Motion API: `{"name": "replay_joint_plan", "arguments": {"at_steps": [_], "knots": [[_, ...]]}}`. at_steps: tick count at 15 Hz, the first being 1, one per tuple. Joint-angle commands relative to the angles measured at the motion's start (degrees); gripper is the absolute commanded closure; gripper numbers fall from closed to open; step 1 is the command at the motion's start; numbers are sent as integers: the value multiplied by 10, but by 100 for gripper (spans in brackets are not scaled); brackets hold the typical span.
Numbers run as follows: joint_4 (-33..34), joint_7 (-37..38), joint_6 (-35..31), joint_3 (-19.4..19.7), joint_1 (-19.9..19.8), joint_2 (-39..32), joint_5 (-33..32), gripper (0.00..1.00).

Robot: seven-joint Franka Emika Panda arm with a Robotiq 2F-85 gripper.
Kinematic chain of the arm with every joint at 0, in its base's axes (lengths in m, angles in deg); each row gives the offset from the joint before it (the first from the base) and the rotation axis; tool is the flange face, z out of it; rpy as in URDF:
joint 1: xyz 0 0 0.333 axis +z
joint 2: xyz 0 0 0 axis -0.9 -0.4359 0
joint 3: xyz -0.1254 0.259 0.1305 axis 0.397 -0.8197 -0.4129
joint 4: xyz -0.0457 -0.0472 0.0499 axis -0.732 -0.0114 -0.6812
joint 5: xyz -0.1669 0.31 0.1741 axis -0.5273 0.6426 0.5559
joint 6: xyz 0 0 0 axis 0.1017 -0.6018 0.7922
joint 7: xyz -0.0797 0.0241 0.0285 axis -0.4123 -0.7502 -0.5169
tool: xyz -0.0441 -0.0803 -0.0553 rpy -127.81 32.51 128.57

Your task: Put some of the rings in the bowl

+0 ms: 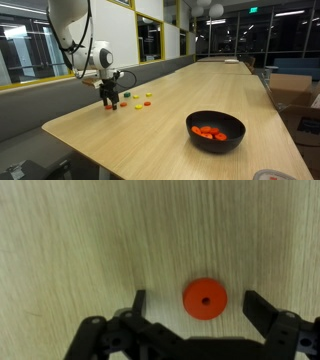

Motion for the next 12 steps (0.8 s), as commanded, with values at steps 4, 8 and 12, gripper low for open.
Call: {"name": "replay_joint_plan", "arguments": {"at_steps": [4, 8, 12], "knots": [[-17, 16, -23, 8, 7, 17, -14, 0], [-20, 15, -20, 9, 5, 18, -14, 25], [-25, 15, -20, 12, 5, 25, -16, 51]]}}
